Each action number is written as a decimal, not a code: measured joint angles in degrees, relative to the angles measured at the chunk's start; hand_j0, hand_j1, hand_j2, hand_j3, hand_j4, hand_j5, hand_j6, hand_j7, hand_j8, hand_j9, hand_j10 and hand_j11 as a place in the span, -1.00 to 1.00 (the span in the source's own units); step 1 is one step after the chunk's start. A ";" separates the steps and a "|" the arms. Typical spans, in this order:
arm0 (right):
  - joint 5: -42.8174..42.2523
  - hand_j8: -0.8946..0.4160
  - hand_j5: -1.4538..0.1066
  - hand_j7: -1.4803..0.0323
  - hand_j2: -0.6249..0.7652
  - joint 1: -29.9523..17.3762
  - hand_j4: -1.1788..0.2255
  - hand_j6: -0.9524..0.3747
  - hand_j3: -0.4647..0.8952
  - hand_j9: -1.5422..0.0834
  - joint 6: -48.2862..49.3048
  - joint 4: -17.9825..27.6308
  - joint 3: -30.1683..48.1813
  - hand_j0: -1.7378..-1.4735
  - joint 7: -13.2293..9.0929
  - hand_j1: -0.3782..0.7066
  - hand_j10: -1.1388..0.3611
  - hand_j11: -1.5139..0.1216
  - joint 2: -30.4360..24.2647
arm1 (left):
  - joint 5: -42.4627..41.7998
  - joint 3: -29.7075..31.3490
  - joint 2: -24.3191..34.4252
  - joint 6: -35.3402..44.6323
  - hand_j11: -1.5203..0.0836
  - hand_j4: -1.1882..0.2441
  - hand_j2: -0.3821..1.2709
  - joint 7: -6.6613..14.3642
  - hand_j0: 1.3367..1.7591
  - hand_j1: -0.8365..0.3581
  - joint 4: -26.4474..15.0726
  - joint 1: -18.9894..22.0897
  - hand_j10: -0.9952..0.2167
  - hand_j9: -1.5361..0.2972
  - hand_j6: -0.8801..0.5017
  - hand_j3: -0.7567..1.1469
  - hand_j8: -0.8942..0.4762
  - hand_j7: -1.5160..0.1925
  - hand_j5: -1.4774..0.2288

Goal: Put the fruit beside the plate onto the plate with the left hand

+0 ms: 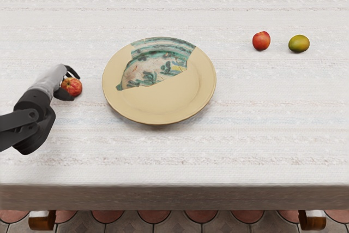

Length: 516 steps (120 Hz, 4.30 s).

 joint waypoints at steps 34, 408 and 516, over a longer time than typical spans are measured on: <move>0.00 0.36 0.86 0.96 -0.10 -0.09 0.68 0.43 -0.32 0.90 0.00 0.00 -0.05 -0.40 0.01 -0.95 0.52 0.85 0.00 | 0.10 0.20 -0.22 0.14 -0.08 -0.17 -0.38 0.06 0.50 -0.05 0.06 0.00 -0.33 -0.18 -0.33 -0.20 -0.37 -0.13 -0.08; -0.09 0.36 0.86 0.96 -0.10 0.08 0.68 0.43 -0.32 0.90 0.08 -1.18 -0.11 -0.40 0.07 -0.95 0.52 0.85 0.00 | -27.22 -18.68 8.51 -15.56 0.65 0.45 -0.48 7.65 0.52 0.71 -26.99 -4.04 0.39 0.46 0.07 -0.20 0.10 0.55 0.50; 0.00 0.36 0.86 0.96 -0.10 0.08 0.68 0.43 -0.32 0.90 0.26 -1.06 -0.07 -0.40 0.00 -0.95 0.52 0.85 0.00 | -81.89 -34.14 29.60 -64.71 0.86 0.63 -0.53 7.65 0.52 0.94 -13.83 3.01 0.61 0.65 0.25 -0.20 0.28 0.74 0.70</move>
